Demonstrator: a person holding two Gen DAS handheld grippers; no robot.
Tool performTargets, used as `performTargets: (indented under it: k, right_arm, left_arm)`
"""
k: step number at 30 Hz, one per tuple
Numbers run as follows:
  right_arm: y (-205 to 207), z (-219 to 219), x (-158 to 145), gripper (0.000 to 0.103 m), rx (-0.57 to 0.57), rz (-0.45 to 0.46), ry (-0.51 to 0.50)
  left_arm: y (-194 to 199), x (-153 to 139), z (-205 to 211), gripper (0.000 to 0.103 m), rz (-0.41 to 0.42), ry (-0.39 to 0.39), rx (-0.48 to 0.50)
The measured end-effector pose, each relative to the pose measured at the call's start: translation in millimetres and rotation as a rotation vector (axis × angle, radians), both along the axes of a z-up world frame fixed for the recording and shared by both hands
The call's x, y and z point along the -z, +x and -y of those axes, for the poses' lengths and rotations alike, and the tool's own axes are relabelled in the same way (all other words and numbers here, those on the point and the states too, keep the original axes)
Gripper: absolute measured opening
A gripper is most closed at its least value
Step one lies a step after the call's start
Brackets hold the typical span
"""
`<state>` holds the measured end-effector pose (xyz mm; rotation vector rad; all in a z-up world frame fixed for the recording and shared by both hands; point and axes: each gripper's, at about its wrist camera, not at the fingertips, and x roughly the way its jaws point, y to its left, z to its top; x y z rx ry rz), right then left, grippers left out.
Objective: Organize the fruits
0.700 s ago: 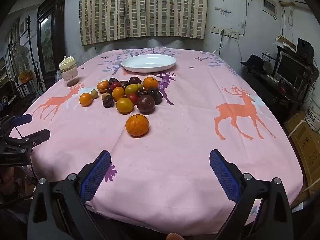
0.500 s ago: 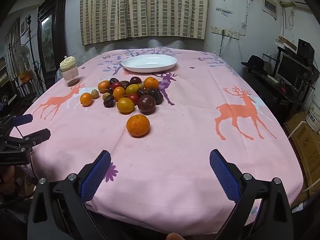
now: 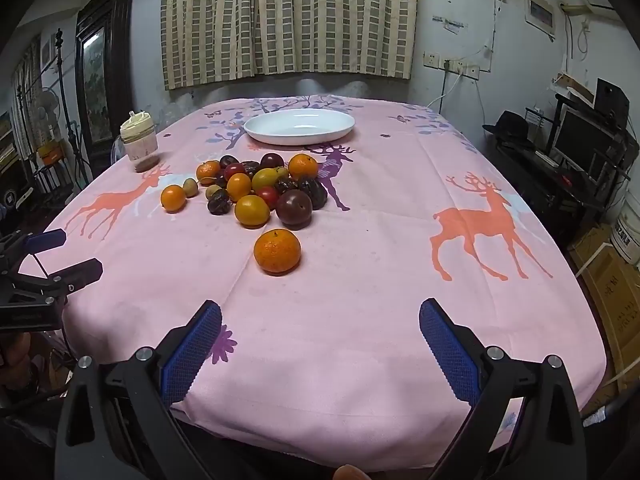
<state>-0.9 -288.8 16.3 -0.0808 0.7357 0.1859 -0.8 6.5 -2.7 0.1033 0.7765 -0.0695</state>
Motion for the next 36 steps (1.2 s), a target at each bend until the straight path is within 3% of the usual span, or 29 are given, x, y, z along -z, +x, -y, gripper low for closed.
performTargets:
  k: [36]
  right_arm:
    - [-2.8, -1.9, -9.8, 0.099, -0.009, 0.005, -0.008]
  left_arm:
    - [0.6, 1.3, -0.1, 0.099, -0.003, 0.008, 0.002]
